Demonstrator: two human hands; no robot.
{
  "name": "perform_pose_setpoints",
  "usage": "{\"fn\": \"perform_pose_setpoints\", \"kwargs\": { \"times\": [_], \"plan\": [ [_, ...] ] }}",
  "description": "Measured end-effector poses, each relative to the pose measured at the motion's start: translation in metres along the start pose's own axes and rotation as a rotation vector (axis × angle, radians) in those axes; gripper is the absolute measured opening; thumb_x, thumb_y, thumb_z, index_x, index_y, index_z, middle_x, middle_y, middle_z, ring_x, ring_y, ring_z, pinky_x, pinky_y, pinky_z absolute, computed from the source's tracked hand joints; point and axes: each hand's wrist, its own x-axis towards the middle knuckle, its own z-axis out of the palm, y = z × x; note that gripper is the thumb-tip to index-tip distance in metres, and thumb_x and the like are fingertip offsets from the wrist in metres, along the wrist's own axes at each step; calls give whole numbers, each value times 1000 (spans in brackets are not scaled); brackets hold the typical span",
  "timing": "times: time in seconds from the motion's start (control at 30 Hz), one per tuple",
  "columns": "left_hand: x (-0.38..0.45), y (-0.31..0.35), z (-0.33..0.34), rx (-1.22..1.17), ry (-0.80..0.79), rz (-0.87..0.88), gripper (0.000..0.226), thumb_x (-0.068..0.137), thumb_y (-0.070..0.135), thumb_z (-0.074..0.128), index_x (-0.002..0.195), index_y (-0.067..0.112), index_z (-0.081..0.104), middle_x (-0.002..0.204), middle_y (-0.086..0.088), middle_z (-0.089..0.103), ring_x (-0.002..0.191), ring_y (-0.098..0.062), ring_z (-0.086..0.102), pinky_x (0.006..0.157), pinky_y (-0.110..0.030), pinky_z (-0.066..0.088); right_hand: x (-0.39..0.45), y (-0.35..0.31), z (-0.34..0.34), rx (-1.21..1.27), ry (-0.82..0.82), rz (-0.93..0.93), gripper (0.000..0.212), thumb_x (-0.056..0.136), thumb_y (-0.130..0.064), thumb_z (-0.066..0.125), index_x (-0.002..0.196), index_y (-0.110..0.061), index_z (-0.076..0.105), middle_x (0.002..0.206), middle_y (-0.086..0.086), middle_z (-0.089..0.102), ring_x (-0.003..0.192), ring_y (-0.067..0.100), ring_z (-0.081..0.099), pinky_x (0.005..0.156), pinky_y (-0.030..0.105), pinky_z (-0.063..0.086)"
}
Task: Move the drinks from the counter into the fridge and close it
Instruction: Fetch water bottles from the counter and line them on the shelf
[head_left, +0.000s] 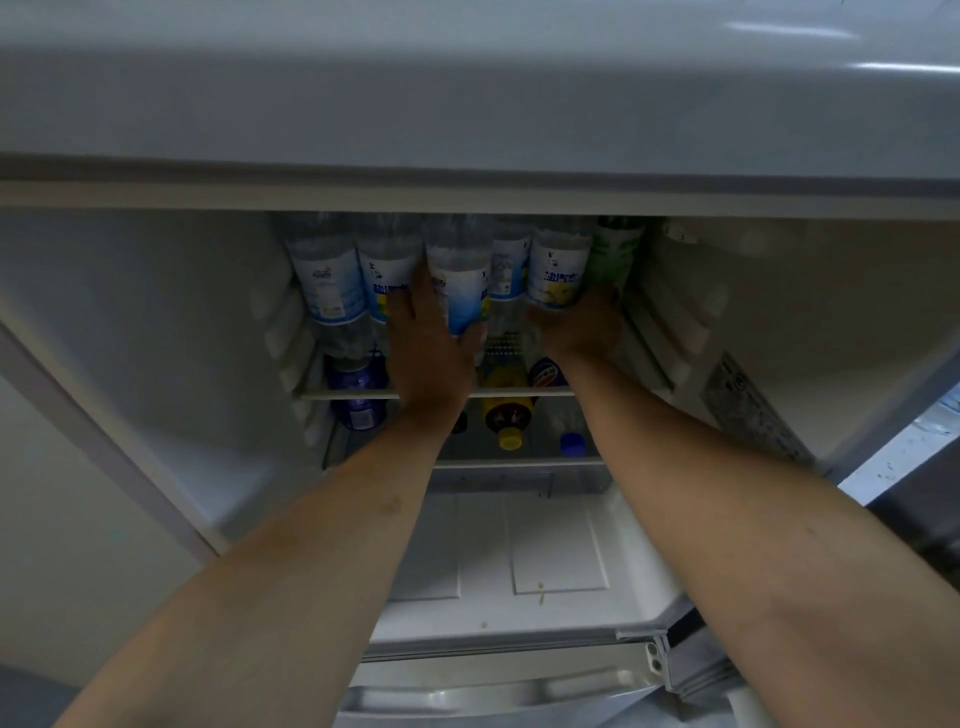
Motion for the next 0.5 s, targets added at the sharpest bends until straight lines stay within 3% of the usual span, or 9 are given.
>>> {"fn": "perform_pose_setpoints", "kwargs": {
  "times": [0.17, 0.23, 0.37, 0.5],
  "plan": [
    [1, -5, -3, -40, 5, -7, 84, 78, 35, 80, 145, 7, 37, 143, -16, 46, 127, -34, 51, 93, -46, 53, -6, 6, -7, -51, -21, -35, 55, 87, -29, 73, 131, -3, 51, 128, 16, 63, 115, 30, 62, 76, 25, 41],
    [2, -8, -5, -61, 1, -1, 81, 80, 31, 79, 146, 9, 37, 144, -17, 45, 128, -35, 50, 96, -47, 51, -2, 7, -12, -156, -88, -32, 44, 91, -33, 69, 123, -5, 60, 123, 14, 67, 111, 28, 64, 74, 26, 42],
    [1, -5, -8, -61, -10, -30, 81, 81, 25, 78, 149, 14, 35, 148, -13, 43, 133, -33, 46, 99, -47, 49, 0, -1, -19, -259, -159, -38, 42, 93, -42, 65, 119, -9, 67, 121, 13, 68, 111, 28, 65, 75, 28, 46],
    [1, -9, -12, -160, -75, -68, 78, 85, 20, 75, 151, 17, 35, 150, -6, 45, 137, -23, 45, 107, -40, 45, -16, 4, -23, -109, -119, -61, 25, 98, -28, 56, 109, -8, 65, 115, 13, 68, 107, 27, 64, 79, 30, 49]
  ]
}}
